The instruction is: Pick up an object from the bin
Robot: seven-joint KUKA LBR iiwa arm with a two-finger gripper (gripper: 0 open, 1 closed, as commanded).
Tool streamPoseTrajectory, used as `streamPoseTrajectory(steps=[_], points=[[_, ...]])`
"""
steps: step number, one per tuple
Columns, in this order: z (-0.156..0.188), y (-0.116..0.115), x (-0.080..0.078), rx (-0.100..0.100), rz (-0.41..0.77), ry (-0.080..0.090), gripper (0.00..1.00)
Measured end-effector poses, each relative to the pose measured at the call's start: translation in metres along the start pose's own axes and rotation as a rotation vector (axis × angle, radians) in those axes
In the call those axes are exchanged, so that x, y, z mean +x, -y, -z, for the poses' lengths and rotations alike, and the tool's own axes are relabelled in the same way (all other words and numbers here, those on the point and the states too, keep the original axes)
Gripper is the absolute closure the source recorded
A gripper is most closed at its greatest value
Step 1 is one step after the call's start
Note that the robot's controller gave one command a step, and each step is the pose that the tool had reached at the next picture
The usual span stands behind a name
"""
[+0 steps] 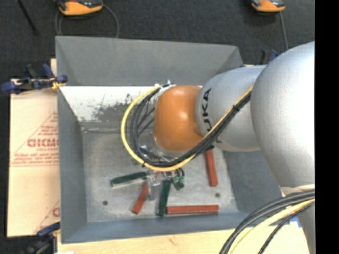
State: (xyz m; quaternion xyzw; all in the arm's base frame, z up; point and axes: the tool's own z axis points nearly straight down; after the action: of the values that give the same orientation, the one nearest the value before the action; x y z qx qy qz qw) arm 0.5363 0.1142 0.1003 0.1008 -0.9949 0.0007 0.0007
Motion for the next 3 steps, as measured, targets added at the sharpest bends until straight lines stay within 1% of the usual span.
streamPoseTrajectory(steps=[1,2,3], points=[[-0.0303,-0.0002,0.0035,-0.001,0.116,-0.002,0.00],[-0.0295,0.0001,0.0031,-0.001,0.114,-0.001,0.00],[-0.0260,-0.0006,0.0007,-0.002,0.114,0.006,1.00]])
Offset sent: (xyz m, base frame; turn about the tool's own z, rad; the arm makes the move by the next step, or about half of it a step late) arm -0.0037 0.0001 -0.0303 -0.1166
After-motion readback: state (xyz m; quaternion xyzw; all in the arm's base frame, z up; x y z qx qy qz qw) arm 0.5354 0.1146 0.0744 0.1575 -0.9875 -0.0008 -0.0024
